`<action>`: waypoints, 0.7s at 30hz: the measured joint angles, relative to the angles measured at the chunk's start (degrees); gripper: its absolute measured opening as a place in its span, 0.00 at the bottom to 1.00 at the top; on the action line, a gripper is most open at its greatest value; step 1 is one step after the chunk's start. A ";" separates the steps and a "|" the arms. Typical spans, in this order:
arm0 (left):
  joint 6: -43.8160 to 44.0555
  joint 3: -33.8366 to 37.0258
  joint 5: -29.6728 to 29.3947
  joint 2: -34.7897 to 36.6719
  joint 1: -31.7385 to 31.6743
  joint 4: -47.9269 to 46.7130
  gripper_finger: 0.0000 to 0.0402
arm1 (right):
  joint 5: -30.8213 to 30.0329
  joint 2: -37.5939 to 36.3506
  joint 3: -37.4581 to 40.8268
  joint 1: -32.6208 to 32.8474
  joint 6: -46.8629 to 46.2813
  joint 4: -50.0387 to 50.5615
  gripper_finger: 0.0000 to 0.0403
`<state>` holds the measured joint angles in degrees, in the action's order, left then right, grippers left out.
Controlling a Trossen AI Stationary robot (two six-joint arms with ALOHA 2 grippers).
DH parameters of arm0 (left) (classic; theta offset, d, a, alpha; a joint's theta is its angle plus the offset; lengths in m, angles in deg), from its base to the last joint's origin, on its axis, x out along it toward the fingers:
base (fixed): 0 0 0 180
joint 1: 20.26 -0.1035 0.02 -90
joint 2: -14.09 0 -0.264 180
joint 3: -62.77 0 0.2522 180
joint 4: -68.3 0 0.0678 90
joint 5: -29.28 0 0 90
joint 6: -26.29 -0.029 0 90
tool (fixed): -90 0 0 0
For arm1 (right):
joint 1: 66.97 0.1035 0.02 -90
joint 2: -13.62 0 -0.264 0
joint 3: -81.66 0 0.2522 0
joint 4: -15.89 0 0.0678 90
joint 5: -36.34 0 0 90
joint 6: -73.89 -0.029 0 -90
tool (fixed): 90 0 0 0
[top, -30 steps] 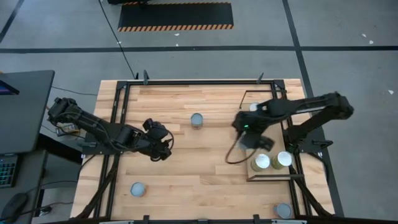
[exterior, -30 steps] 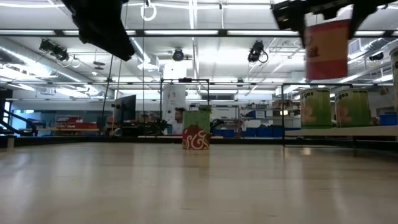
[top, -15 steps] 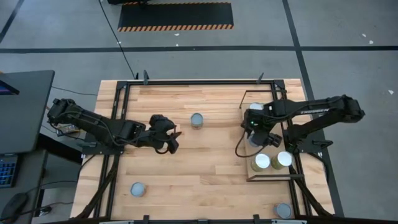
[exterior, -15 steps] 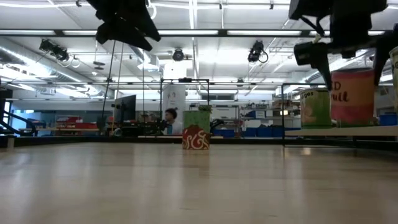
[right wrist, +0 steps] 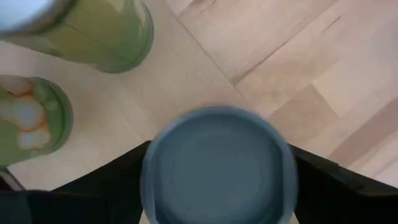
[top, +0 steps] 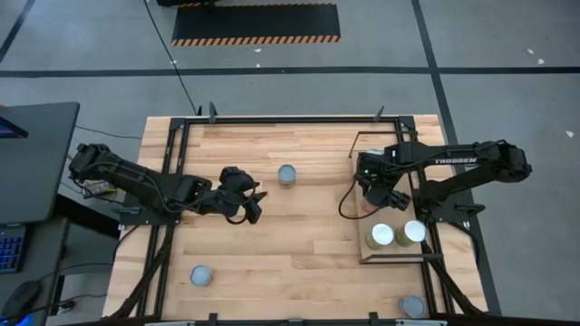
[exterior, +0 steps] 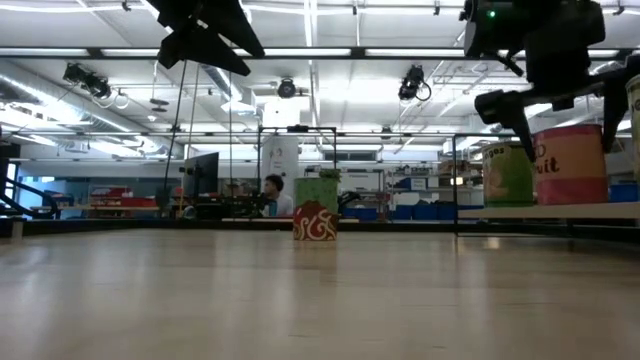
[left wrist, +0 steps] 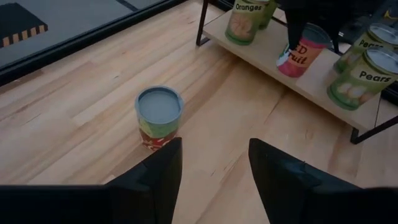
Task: Pick and place cans onto a shelf
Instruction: Put the canned mixed fruit on the shelf
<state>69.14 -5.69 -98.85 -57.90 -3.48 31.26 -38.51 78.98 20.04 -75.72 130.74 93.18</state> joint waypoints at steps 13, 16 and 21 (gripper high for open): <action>-0.04 0.00 0.00 0.00 0.00 -0.03 0.48 | -0.55 -0.12 -13.04 1.72 -12.45 9.80 0.86; -0.06 0.00 0.00 0.00 0.00 -0.05 0.48 | -0.56 -0.17 -15.89 2.02 -22.07 10.78 0.86; -0.08 0.00 0.09 0.00 0.00 -0.07 0.48 | 0.25 -0.17 -15.75 2.26 -33.20 13.98 0.76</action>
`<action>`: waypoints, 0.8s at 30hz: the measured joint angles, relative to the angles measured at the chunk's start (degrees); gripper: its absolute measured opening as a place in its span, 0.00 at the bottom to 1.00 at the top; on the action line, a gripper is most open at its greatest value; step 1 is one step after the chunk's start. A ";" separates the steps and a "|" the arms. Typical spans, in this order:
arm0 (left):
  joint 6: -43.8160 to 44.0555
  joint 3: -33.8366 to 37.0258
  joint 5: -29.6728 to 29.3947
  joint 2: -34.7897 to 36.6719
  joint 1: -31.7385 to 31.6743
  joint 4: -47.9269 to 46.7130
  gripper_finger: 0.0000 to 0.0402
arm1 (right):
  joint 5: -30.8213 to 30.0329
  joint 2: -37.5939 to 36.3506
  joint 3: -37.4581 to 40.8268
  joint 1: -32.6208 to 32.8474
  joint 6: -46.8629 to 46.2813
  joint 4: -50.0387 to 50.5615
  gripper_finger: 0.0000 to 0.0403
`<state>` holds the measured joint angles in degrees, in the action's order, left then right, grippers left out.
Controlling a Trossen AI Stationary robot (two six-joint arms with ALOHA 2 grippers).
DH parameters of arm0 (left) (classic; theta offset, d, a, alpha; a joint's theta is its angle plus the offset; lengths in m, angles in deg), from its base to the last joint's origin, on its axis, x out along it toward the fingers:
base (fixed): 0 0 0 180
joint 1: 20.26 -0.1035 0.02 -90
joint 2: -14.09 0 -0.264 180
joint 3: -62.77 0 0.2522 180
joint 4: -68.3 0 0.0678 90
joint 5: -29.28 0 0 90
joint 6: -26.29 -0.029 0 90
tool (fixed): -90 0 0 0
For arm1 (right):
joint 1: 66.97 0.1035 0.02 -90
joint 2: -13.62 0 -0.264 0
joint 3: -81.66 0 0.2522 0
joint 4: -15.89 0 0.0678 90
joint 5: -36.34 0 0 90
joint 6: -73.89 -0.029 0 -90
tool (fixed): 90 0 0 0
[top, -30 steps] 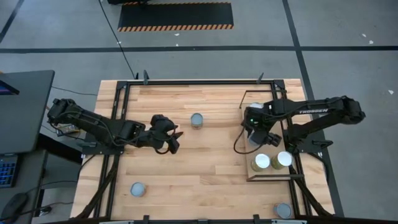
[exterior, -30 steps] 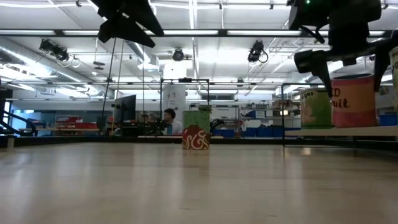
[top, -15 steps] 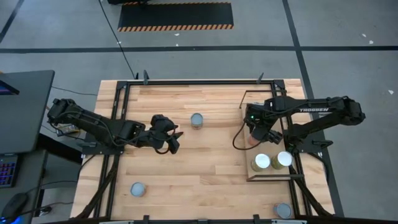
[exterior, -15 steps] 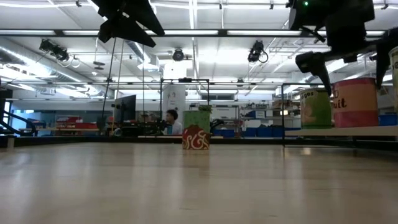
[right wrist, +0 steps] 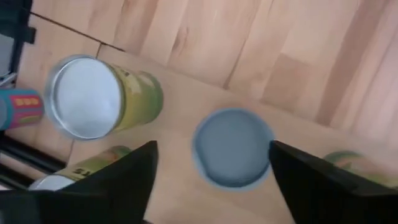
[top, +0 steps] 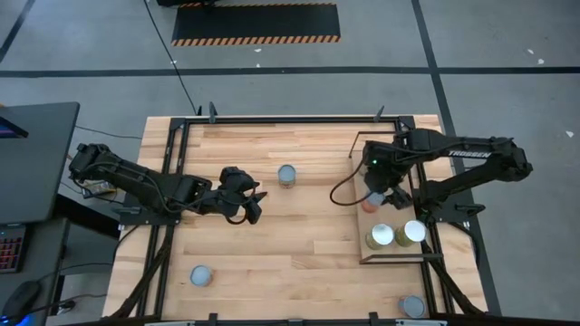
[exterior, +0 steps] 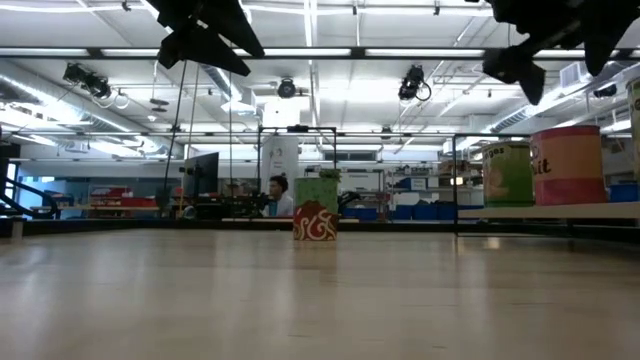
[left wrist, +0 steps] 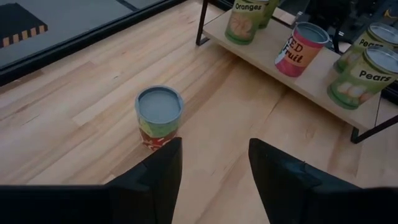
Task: Pick and place cans onto a shelf
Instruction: Put the canned mixed fruit on the shelf
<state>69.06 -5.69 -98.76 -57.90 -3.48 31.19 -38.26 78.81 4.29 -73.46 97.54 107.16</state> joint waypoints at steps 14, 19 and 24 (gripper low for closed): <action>-11.60 -0.04 9.40 0.00 -4.29 0.00 0.48 | -6.77 0.34 7.66 1.75 -15.86 -5.94 0.04; -13.90 -0.04 9.40 0.00 -5.11 0.02 0.48 | -6.50 0.44 10.39 1.72 -18.08 -9.85 0.01; -14.10 -0.04 9.42 0.00 -5.10 0.00 0.48 | -6.72 0.46 11.18 1.60 -17.49 -6.45 0.02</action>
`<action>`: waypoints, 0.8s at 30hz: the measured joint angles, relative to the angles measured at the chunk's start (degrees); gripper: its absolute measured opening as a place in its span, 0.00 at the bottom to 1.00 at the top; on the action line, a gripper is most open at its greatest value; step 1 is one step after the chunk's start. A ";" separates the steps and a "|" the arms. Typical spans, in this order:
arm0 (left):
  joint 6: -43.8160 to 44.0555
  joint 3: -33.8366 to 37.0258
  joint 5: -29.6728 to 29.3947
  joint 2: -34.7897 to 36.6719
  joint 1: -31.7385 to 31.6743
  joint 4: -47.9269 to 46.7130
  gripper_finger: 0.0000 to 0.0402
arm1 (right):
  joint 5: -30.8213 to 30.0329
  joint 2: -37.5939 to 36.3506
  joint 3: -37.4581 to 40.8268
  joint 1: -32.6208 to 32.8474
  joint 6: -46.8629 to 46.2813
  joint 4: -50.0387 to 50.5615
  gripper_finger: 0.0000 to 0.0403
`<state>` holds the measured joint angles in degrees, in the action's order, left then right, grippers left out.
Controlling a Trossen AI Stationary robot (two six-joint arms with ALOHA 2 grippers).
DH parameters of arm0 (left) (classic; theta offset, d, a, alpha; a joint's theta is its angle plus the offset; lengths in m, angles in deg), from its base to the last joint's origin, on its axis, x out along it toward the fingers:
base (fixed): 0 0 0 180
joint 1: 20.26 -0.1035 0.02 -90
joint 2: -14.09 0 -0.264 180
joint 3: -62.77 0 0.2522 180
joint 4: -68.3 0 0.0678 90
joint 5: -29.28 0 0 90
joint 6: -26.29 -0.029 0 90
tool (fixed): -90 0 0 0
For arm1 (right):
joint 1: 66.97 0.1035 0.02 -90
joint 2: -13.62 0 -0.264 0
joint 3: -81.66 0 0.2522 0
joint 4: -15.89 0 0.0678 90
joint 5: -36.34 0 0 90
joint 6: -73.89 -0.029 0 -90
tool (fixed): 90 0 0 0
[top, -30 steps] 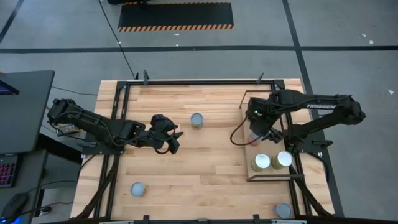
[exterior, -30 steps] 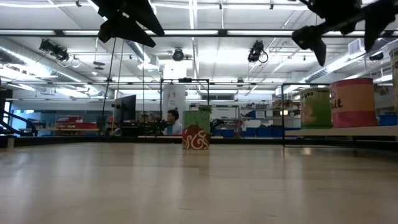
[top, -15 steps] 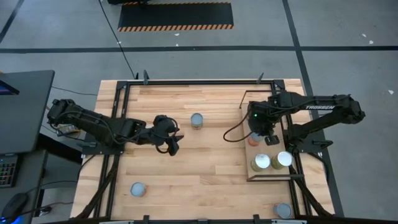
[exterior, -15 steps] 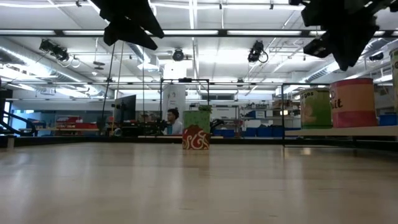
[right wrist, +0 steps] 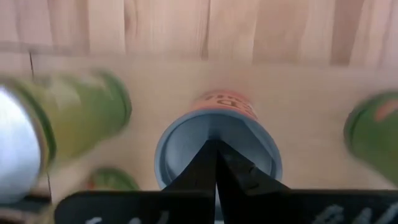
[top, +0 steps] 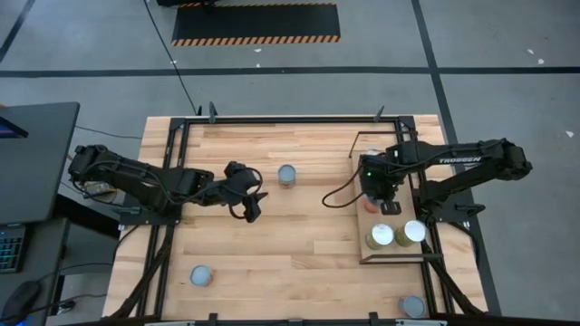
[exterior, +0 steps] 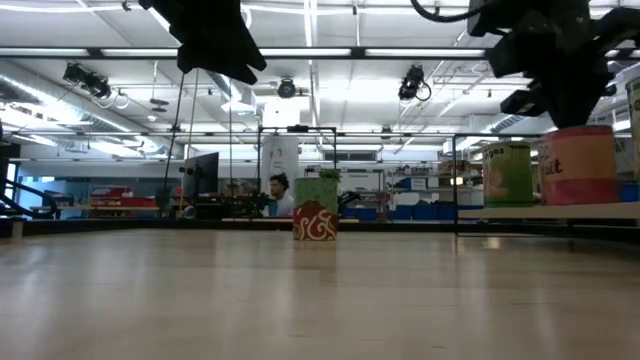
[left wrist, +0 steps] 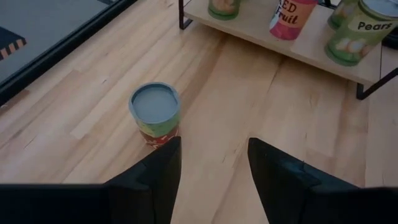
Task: Pick and place cans onto a shelf
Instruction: Put the canned mixed fruit on the shelf, then adjust the cans on the shelf
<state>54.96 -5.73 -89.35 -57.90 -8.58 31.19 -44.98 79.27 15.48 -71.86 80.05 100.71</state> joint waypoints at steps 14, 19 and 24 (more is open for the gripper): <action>0.03 -0.03 -0.02 0.01 0.00 0.00 0.48 | -12.89 0.13 0.01 -0.14 17.64 13.03 0.01; 0.20 -0.04 -0.02 0.00 0.00 0.00 0.48 | -15.05 0.13 0.07 -0.16 17.91 14.62 0.01; 0.19 -0.04 -0.02 0.00 0.00 0.00 0.48 | -13.73 0.22 -3.93 -0.14 16.08 18.95 0.01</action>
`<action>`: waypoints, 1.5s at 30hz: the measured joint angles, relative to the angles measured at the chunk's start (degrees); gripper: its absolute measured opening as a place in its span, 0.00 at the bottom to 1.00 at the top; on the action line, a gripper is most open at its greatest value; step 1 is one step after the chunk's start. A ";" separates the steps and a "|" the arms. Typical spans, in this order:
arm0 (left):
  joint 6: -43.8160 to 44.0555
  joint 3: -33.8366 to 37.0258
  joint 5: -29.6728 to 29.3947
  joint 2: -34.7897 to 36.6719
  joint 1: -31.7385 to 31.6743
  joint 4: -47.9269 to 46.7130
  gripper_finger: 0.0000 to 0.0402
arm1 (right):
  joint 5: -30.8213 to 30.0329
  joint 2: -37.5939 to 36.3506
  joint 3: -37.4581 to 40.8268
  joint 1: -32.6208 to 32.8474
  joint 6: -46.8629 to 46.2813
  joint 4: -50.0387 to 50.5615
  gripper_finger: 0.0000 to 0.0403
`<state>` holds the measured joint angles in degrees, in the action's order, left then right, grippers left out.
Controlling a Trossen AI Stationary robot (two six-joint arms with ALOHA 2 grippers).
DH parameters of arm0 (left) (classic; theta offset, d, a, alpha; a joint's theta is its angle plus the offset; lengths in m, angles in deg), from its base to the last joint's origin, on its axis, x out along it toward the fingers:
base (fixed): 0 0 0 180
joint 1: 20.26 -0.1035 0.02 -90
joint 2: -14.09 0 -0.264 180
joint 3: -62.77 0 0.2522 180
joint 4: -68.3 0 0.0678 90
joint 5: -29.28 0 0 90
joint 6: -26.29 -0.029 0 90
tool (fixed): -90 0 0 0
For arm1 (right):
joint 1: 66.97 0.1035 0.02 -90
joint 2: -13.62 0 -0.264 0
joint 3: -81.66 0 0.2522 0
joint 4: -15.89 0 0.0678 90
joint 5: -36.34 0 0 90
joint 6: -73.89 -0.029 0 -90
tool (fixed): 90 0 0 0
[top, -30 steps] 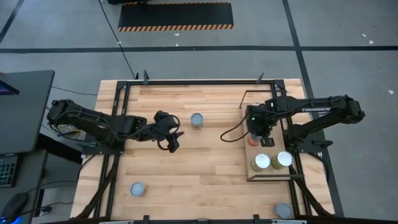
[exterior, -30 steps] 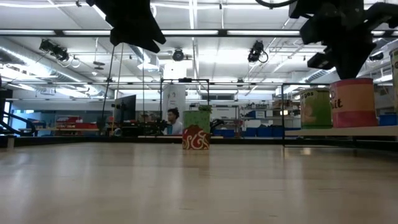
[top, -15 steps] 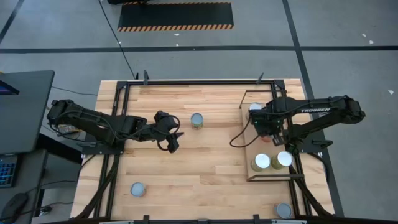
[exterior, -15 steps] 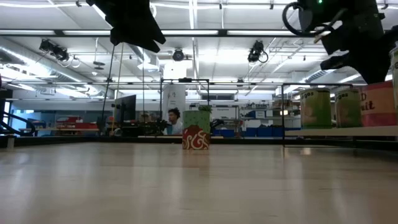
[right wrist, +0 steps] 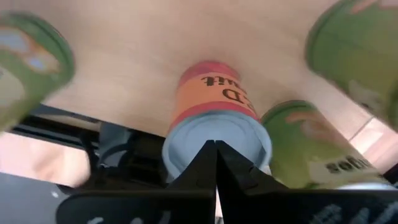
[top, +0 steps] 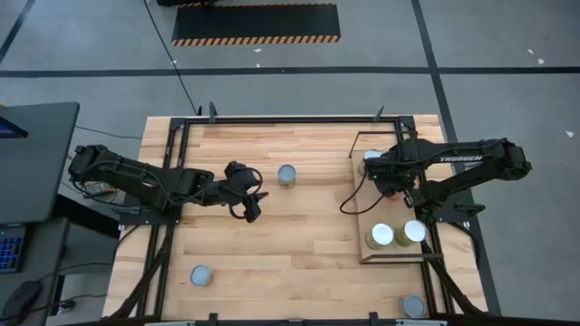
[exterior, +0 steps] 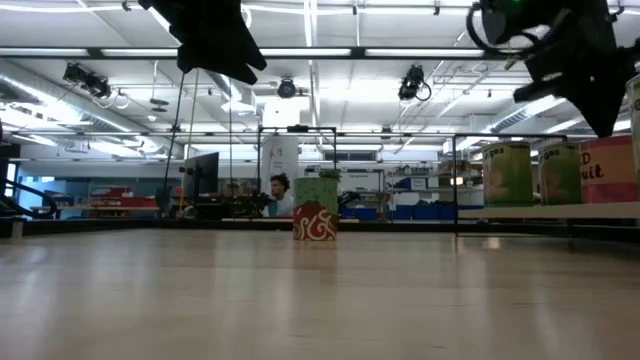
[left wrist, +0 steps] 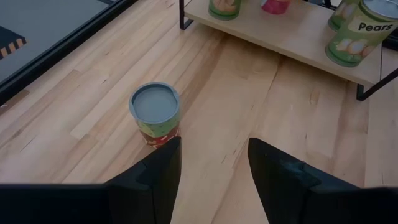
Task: Pick and place cans onto a shelf
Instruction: Adjust the cans on the shelf
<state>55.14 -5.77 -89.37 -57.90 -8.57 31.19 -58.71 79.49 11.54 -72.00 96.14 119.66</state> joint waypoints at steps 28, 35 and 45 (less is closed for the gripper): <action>0.10 0.00 -0.21 0.00 0.00 0.85 0.48 | -7.35 -1.22 -1.16 -36.06 -11.36 -8.94 0.01; 0.10 0.00 -0.20 0.00 0.00 0.89 0.48 | -5.81 -1.44 0.37 -38.90 -11.82 -11.15 0.01; 0.10 0.00 -0.01 0.00 0.04 0.87 0.48 | -8.76 -1.31 0.50 -39.45 -11.94 -13.76 0.01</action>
<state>55.24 -5.77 -89.38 -57.90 -8.53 32.06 -67.47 78.18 12.04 -111.46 84.19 105.90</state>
